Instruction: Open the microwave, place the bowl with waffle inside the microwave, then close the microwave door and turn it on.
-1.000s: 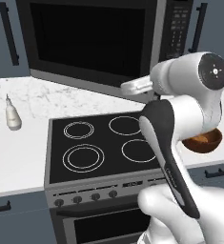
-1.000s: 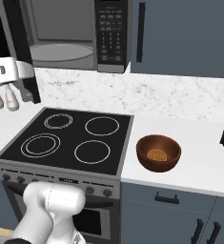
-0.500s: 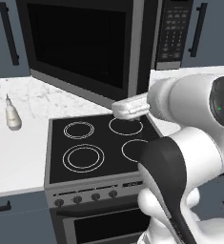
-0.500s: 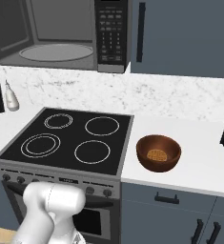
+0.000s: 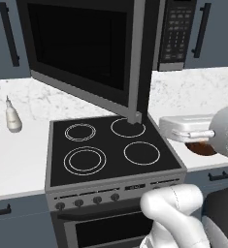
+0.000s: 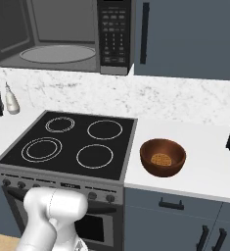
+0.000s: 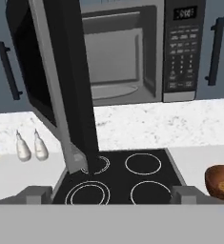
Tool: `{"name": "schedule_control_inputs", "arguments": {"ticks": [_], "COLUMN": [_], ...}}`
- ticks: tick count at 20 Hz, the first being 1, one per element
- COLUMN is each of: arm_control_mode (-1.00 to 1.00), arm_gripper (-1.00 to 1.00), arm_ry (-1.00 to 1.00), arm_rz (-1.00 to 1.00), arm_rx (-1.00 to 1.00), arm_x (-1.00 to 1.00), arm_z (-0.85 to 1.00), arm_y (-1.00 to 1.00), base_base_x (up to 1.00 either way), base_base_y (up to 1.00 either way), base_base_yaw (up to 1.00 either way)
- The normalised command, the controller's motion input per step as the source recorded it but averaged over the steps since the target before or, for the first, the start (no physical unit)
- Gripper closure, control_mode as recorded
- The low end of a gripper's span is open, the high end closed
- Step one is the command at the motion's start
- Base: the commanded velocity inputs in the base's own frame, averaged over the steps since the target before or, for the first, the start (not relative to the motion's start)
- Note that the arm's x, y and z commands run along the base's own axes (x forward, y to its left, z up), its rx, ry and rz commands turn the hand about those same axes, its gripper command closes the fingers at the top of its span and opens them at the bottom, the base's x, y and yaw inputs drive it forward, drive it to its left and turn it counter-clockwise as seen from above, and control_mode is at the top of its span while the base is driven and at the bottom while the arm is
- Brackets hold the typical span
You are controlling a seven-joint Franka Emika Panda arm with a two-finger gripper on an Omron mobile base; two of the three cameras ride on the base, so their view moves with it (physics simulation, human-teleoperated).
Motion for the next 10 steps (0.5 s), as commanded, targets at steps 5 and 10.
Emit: {"name": "schedule_control_inputs", "arguments": {"ticks": [5, 10], "arm_control_mode": [-1.00, -1.00], "arm_gripper": [-1.00, -1.00], "arm_ry": [0.22, 0.11], "arm_rz": [-0.11, -0.13], "arm_rx": [0.20, 0.23], "arm_x": [-0.03, 0.25], "arm_z": [0.03, 0.00], "arm_y": [-1.00, -0.93], "base_base_x": [0.00, 0.00], "base_base_y": [0.00, 0.00], "base_base_yaw": [0.00, 0.00]}}
